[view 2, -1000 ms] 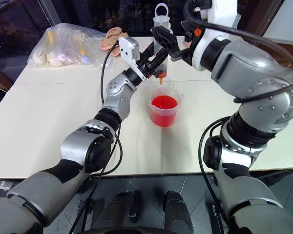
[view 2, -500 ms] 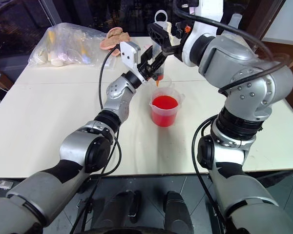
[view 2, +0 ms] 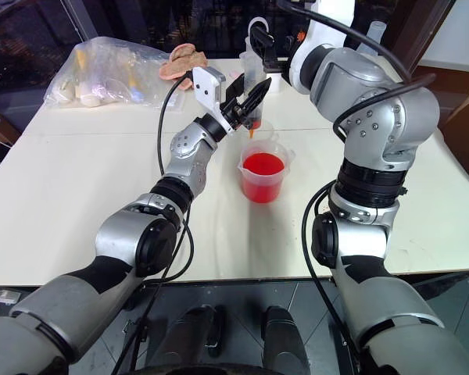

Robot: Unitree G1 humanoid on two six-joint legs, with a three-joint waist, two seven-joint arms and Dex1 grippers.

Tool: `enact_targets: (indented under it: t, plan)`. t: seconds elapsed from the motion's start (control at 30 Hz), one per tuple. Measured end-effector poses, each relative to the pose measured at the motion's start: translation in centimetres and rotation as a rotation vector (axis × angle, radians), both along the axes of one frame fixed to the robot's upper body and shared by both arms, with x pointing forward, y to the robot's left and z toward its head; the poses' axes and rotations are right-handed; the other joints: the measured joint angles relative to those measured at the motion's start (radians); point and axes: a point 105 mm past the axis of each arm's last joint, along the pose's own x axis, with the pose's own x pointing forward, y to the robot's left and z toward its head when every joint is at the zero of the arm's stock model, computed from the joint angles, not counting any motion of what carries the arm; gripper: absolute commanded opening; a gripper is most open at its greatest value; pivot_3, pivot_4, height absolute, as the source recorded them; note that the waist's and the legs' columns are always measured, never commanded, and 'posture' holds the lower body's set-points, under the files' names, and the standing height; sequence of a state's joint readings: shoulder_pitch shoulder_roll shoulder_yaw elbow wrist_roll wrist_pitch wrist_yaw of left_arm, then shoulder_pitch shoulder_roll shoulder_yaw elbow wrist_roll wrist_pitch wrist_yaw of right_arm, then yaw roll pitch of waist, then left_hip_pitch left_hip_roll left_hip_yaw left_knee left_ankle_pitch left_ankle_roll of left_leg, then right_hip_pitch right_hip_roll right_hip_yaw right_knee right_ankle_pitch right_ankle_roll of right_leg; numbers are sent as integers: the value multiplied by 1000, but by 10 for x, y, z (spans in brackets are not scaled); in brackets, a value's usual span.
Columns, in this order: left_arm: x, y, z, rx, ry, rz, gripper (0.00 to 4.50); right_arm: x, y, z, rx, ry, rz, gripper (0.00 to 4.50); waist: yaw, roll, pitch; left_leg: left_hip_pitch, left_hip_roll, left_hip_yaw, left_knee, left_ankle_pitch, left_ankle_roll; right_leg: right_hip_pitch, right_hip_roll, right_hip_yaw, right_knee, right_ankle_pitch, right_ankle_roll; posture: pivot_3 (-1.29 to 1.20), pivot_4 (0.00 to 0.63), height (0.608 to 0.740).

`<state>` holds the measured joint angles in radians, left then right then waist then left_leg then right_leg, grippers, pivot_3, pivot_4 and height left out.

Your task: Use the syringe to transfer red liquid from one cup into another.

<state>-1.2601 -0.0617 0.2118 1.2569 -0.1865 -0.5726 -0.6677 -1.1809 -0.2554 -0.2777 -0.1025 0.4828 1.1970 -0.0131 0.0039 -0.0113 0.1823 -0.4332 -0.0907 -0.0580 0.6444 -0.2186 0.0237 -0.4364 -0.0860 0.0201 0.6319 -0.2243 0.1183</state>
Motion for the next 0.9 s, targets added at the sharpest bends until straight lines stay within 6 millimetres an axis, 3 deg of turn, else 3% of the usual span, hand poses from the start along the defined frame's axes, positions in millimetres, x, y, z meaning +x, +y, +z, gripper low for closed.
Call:
enact_targets:
  t: [0.07,0.17,0.37,0.9]
  plan:
    - [0,0,-2,1,5,1,1500,3,-1,0,4,1,-10,4200,0,0,0,0,0,0,0,0,0,0,0,0,0,0,0,0,150,740]
    - [1,0,-4,3,14,0,1500,7,-1,1,-1,-1,-23,3136,-2,0,0,0,0,0,0,0,0,0,0,0,0,0,0,0,150,740]
    - [3,1,-8,0,34,13,1500,12,14,1,-34,-1,8,33,-14,0,0,0,0,0,0,0,0,0,0,0,0,0,0,0,150,740]
    - [4,3,-1,4,21,24,1500,6,22,5,-73,-20,28,33,-16,0,0,0,0,0,0,0,0,0,0,0,1,0,0,0,150,740]
